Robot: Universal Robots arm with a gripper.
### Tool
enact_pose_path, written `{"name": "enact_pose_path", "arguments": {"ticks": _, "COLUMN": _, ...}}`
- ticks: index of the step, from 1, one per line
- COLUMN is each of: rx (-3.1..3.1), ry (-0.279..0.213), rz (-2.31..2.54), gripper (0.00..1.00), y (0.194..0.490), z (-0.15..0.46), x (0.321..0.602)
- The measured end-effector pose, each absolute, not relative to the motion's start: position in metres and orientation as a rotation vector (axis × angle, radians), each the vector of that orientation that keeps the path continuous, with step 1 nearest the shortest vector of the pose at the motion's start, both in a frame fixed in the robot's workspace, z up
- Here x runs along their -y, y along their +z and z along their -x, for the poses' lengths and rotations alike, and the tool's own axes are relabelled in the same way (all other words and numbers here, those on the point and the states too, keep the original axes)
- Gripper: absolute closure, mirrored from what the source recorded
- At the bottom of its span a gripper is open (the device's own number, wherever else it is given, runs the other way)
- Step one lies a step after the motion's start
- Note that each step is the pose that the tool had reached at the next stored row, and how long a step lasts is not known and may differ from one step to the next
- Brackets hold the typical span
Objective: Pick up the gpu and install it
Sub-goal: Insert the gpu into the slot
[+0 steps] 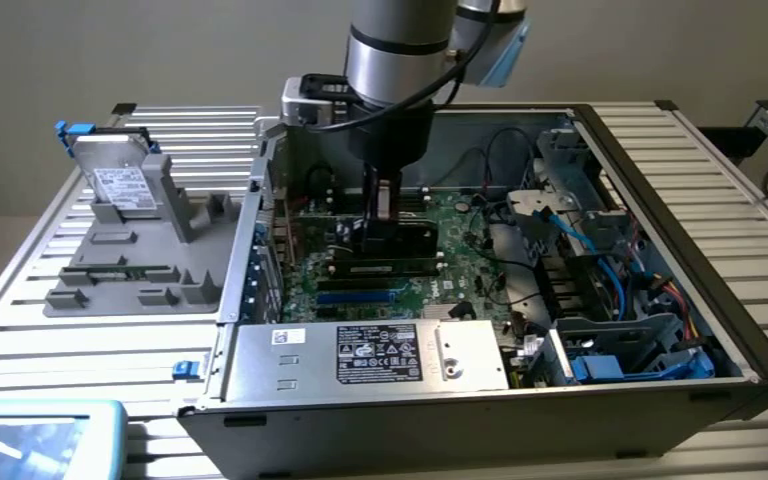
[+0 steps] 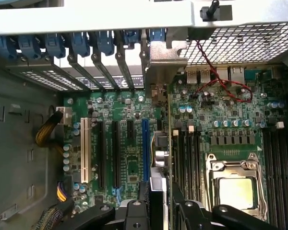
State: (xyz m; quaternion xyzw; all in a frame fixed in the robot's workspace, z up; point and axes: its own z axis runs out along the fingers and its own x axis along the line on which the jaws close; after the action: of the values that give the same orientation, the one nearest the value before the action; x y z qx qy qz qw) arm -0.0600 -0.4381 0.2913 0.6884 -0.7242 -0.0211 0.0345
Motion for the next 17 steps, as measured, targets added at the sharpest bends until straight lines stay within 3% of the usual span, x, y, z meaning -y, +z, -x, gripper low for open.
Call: {"name": "enact_pose_path", "arguments": {"ticks": 17, "rx": 2.227, "ry": -0.065, "rz": -2.117, "gripper": 0.71, "y": 0.26, "z": 0.066, "x": 0.452}}
